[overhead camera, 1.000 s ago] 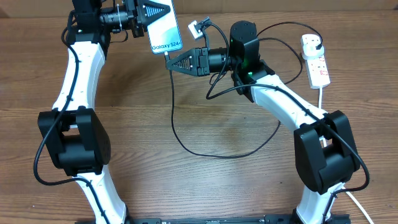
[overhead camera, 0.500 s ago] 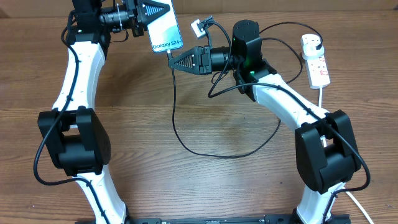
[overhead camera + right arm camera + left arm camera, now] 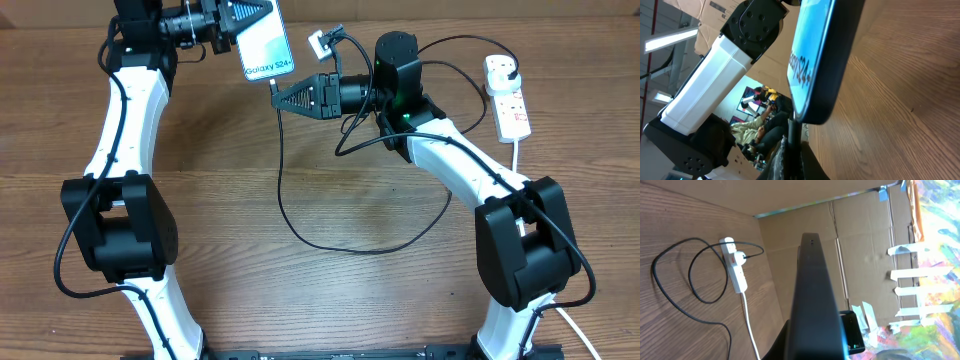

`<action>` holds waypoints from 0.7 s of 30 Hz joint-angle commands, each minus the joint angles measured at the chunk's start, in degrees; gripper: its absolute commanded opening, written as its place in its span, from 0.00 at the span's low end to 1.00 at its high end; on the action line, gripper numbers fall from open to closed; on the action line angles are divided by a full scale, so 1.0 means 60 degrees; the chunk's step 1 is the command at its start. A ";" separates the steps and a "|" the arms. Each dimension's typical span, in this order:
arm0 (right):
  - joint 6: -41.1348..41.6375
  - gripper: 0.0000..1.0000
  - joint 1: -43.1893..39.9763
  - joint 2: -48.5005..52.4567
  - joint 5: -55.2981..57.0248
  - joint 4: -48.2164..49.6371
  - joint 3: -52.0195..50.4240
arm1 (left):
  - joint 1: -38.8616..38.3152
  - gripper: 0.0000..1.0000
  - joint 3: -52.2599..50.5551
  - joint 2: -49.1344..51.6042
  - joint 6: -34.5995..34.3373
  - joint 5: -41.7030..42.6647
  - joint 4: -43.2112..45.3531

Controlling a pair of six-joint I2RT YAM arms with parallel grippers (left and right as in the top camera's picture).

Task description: Plug charger to phone and switch on socket

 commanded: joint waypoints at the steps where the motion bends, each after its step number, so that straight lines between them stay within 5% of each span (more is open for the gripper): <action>1: -0.0047 0.04 -0.0051 -0.0004 0.0106 0.0040 0.0087 | -0.0018 0.04 0.0146 -0.0138 -0.0237 0.0098 0.0106; 21: -0.0044 0.04 -0.0055 -0.0004 0.0098 0.0091 0.0087 | -0.0029 0.04 0.0146 -0.0138 0.0098 0.0127 0.0106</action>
